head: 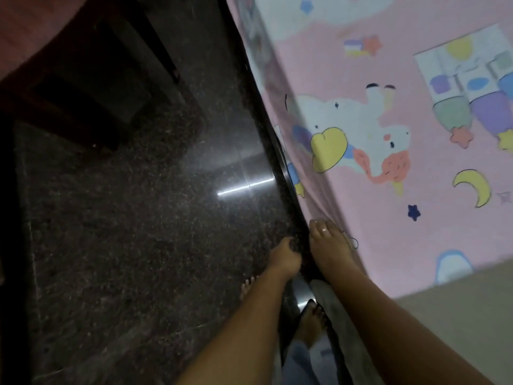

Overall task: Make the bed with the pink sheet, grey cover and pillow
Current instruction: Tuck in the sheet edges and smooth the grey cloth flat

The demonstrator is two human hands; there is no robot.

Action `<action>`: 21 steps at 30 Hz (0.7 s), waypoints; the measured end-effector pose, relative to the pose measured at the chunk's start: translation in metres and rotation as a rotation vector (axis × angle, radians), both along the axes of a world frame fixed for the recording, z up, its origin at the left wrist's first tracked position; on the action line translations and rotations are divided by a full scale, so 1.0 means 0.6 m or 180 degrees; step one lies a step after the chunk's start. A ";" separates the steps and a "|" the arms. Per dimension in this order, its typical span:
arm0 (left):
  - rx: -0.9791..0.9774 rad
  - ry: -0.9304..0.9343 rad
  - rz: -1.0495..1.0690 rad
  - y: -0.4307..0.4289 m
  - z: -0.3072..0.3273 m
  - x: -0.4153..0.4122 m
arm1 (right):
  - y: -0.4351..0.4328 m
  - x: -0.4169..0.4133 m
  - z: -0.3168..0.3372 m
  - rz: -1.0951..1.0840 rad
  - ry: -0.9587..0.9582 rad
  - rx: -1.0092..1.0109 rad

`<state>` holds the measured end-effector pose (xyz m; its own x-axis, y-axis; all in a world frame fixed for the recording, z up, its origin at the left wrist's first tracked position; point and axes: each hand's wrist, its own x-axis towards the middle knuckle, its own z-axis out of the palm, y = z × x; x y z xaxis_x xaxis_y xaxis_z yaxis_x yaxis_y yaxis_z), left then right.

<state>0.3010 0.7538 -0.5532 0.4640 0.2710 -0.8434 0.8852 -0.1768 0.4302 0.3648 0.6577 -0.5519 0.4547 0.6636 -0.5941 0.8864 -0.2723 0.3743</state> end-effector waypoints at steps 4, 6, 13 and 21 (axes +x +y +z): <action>-0.0116 -0.0011 0.0226 -0.002 -0.047 0.019 | 0.000 0.018 -0.039 0.0754 -0.0417 -0.0597; -0.0182 -0.0018 0.0459 -0.003 -0.068 0.027 | 0.003 0.022 -0.048 0.0883 -0.0575 -0.0604; -0.0259 -0.0242 0.1078 -0.010 -0.134 0.080 | 0.004 0.015 -0.106 0.0860 -0.0510 -0.0777; 0.0123 -0.0604 0.1566 -0.012 -0.175 0.131 | 0.024 0.010 -0.131 0.0294 -0.0451 -0.0592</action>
<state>0.3797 0.7463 -0.6583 0.4177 0.5243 -0.7420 0.7748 0.2211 0.5923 0.3709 0.6723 -0.6306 0.4847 0.5913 -0.6445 0.8394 -0.1074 0.5328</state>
